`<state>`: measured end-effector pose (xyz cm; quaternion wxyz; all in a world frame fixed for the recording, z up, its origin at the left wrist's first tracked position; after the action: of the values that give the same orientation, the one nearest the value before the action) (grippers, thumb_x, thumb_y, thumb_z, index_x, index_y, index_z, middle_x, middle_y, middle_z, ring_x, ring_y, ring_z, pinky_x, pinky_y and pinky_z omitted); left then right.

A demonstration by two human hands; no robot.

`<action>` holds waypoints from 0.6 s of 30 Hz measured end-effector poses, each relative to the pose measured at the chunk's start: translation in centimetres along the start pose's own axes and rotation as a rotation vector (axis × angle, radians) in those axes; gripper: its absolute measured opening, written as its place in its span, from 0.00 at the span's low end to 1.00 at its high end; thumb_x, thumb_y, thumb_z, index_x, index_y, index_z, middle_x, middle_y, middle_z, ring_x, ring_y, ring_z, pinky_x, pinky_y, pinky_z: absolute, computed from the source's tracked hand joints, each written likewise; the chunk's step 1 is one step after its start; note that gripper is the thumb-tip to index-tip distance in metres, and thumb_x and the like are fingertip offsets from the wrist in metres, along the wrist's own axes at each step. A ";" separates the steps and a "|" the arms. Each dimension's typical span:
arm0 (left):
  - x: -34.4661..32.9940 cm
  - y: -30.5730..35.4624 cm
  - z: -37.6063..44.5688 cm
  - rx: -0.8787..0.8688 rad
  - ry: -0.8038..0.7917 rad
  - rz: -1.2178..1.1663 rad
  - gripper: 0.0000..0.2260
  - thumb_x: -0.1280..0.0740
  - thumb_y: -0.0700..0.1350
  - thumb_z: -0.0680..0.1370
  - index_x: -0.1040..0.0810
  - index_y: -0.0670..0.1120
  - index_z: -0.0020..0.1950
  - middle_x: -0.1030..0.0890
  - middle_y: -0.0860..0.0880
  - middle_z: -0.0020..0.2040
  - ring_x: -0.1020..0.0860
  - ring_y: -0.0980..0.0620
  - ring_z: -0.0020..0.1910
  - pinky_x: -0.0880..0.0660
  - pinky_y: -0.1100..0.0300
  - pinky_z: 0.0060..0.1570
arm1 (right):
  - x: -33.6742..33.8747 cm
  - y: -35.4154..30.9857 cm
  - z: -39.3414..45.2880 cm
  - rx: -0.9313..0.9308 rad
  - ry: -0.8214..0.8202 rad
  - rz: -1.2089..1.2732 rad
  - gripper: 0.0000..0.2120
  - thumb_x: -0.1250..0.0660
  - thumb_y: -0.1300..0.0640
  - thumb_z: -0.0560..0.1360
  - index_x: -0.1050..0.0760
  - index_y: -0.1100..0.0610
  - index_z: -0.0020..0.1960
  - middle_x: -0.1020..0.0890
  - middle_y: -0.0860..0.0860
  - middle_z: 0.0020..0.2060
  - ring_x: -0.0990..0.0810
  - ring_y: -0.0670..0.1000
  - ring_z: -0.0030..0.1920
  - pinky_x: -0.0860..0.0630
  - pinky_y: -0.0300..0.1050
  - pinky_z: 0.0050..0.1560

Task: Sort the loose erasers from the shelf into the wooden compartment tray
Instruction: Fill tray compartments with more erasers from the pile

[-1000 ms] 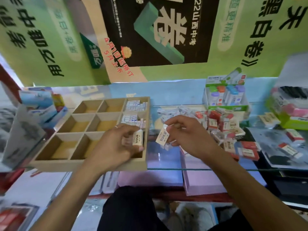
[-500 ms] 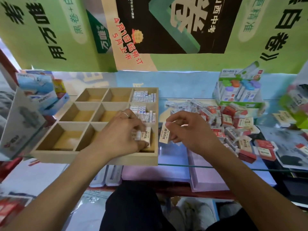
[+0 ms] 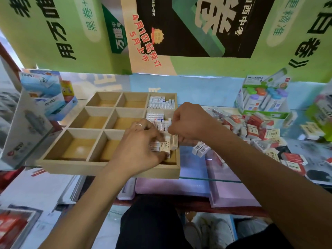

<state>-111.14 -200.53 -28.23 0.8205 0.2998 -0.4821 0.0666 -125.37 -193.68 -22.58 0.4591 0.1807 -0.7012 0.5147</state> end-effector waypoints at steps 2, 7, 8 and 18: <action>-0.1 -0.1 0.0 -0.004 0.000 -0.001 0.18 0.28 0.58 0.59 0.18 0.53 0.46 0.31 0.59 0.47 0.31 0.54 0.53 0.34 0.61 0.54 | -0.1 -0.6 0.4 -0.002 -0.027 -0.072 0.09 0.30 0.62 0.69 0.26 0.61 0.32 0.24 0.50 0.19 0.23 0.46 0.22 0.34 0.32 0.18; -0.1 -0.1 0.0 -0.001 -0.005 -0.003 0.15 0.22 0.53 0.62 0.20 0.55 0.44 0.32 0.60 0.46 0.32 0.55 0.52 0.34 0.60 0.52 | -1.1 -1.9 0.0 0.043 -0.130 -0.285 0.11 0.33 0.62 0.74 0.33 0.60 0.37 0.26 0.53 0.28 0.26 0.49 0.27 0.32 0.38 0.21; -0.1 -0.1 0.0 -0.004 -0.003 -0.002 0.15 0.22 0.54 0.62 0.20 0.55 0.44 0.32 0.60 0.46 0.32 0.55 0.52 0.33 0.60 0.52 | -1.3 -1.9 0.0 0.085 -0.081 -0.326 0.12 0.32 0.61 0.74 0.35 0.58 0.36 0.28 0.52 0.31 0.29 0.49 0.30 0.36 0.38 0.24; -0.2 -0.3 0.0 -0.010 0.010 -0.005 0.18 0.28 0.59 0.59 0.18 0.54 0.46 0.29 0.57 0.47 0.28 0.51 0.54 0.31 0.55 0.58 | -1.1 1.8 -1.8 0.190 0.033 -0.121 0.05 0.30 0.54 0.73 0.19 0.56 0.44 0.22 0.48 0.40 0.23 0.48 0.45 0.32 0.39 0.41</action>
<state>-111.17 -200.74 -28.52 0.8246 0.2964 -0.4776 0.0636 -125.30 -191.55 -24.43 0.4816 0.2571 -0.6295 0.5529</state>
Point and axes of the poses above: each hand's wrist, its own z-axis towards the middle knuckle, its own x-axis out of the back of the hand, y = z × x, the point moved 2 cm from there along z, towards the middle knuckle
